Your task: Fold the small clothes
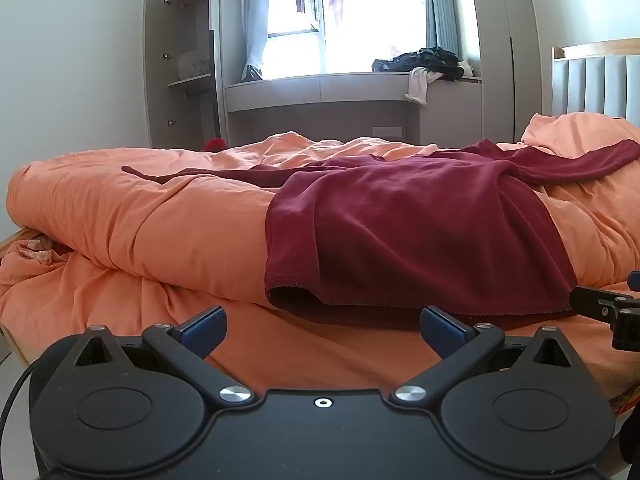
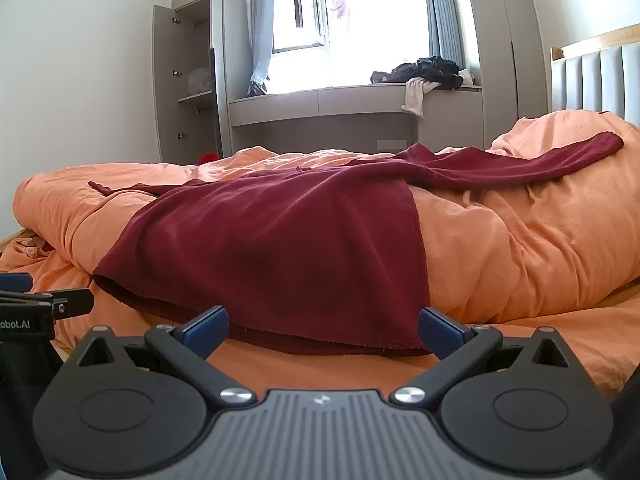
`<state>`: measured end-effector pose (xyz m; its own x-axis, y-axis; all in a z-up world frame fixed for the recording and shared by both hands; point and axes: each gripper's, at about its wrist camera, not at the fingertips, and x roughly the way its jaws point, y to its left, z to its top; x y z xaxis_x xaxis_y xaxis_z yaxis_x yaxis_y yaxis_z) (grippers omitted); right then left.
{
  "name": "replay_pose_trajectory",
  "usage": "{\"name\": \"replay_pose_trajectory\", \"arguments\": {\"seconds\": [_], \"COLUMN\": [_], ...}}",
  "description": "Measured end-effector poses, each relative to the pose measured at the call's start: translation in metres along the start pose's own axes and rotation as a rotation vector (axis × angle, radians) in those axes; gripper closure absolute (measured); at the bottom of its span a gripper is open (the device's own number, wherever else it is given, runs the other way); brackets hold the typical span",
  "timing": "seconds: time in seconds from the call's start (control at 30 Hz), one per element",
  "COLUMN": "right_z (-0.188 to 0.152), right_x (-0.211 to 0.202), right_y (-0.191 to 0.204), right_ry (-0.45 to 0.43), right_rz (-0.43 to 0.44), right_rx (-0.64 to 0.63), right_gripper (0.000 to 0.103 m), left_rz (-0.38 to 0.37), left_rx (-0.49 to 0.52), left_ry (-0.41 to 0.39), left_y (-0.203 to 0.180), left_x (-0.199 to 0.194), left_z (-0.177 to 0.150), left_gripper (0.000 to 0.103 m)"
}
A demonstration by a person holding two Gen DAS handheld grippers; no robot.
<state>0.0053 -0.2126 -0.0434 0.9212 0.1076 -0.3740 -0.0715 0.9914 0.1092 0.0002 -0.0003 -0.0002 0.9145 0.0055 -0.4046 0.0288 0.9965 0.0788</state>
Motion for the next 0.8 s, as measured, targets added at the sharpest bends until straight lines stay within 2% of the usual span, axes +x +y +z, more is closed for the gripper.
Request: {"name": "replay_pose_trajectory", "arguments": {"seconds": [0.8], "right_z": [-0.0003], "right_x": [-0.0007], "right_y": [-0.0014], "right_ry": [0.0], "right_rz": [-0.001], "right_rx": [-0.002], "right_gripper": [0.0], "left_rz": [0.001], "left_rx": [0.0], "left_ry": [0.002], "left_y": [0.0], "left_x": [0.0001], "left_z": [0.0], "left_gripper": [0.0]}}
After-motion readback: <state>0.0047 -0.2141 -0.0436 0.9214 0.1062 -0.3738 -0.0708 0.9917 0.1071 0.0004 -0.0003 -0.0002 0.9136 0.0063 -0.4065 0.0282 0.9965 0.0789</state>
